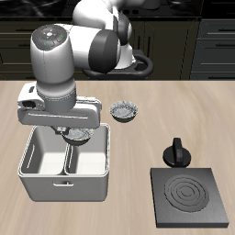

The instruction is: Place the smallest bowl inside the left compartment of the bowl drainer

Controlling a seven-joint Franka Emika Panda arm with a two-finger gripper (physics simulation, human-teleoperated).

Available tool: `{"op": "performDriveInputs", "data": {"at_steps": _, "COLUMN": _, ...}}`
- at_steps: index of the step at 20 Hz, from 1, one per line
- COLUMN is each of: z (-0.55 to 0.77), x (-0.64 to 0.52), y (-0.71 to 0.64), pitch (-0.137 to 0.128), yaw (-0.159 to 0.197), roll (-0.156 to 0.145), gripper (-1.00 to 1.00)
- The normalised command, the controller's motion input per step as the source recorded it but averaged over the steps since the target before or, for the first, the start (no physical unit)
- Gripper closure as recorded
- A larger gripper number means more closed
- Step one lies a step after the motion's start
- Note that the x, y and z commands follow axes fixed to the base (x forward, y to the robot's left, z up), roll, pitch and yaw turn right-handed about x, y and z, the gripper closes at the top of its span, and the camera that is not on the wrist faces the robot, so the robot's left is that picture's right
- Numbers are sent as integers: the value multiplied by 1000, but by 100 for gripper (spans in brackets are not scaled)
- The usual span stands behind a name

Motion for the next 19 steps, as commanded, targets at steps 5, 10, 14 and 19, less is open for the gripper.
{"op": "performDriveInputs", "data": {"at_steps": 5, "z": -220, "x": -21, "y": 10, "pitch": 14, "yaw": 55, "roll": -32, "gripper": 100}}
{"op": "performDriveInputs", "data": {"at_steps": 10, "z": -141, "x": -59, "y": 13, "pitch": 22, "yaw": 25, "roll": 20, "gripper": -100}}
{"op": "performDriveInputs", "data": {"at_steps": 14, "z": -112, "x": -113, "y": 128, "pitch": 0, "yaw": 33, "roll": 21, "gripper": -100}}
{"op": "performDriveInputs", "data": {"at_steps": 19, "z": 122, "x": -129, "y": 22, "pitch": -27, "yaw": -4, "roll": 4, "gripper": -100}}
